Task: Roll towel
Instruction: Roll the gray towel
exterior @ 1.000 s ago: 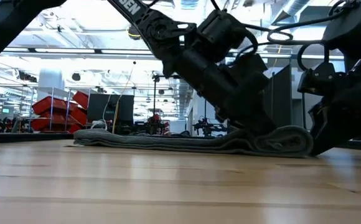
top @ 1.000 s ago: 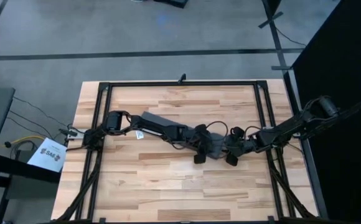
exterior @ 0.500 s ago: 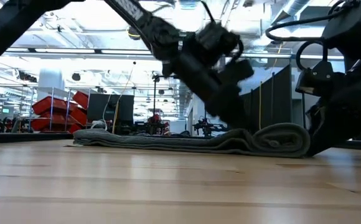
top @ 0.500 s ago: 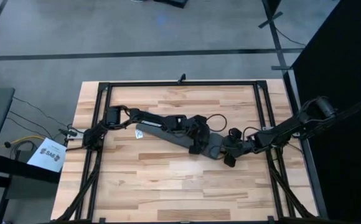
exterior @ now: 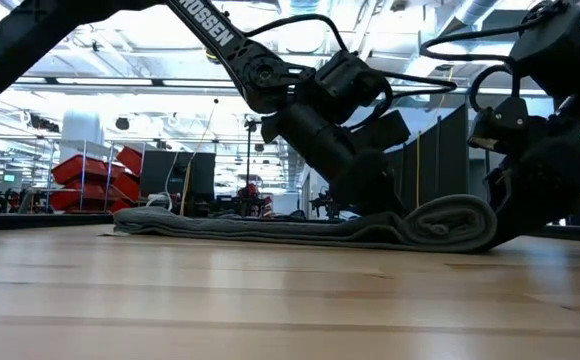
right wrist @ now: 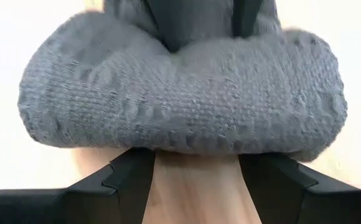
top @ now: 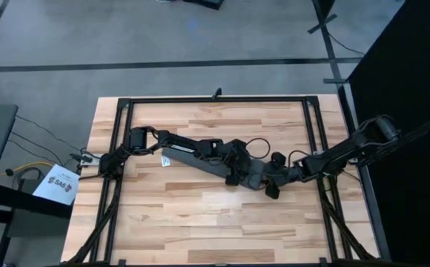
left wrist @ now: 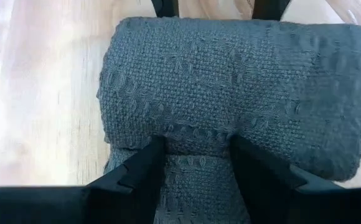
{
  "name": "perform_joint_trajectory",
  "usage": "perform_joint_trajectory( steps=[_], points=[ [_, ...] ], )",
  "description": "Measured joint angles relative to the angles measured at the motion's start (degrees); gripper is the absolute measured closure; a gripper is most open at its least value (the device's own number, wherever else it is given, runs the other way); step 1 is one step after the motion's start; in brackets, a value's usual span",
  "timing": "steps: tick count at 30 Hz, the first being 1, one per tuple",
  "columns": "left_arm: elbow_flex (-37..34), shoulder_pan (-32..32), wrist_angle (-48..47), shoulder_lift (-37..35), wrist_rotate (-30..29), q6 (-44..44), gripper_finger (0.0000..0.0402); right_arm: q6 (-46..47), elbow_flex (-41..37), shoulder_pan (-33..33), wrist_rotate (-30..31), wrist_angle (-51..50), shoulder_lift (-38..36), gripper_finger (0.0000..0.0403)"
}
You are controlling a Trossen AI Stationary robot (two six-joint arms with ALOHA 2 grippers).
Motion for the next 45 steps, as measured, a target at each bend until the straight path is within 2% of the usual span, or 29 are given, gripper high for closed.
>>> perform_joint_trajectory(
  steps=[14,25,30,36,41,45],
  points=[
    [3.4,-0.4,-9.1,-1.0,-0.4,-2.0,0.0228,-11.0,6.2,-3.4,0.9,0.6,-0.1,0.0184],
    [8.1,-0.5,-18.4,-1.0,-1.7,-2.0,0.0228,-11.2,6.3,-4.1,1.1,0.5,0.1,0.0184],
    [10.7,-0.5,-23.4,-1.0,-1.7,-1.8,0.0228,-11.2,6.3,-4.3,1.3,2.9,3.0,0.0184],
    [13.7,-0.2,-32.1,-1.0,-1.7,-1.3,0.0228,-12.7,6.3,-4.5,1.4,8.9,6.8,0.0184],
    [16.1,-0.1,-39.3,-1.0,-2.0,-0.1,0.0228,-14.1,6.3,-5.4,1.3,11.6,7.0,0.0184],
    [20.0,-0.1,-50.4,-1.1,-7.1,2.3,0.0228,-16.0,6.3,-6.7,0.8,14.5,7.3,0.0184]
  ],
)
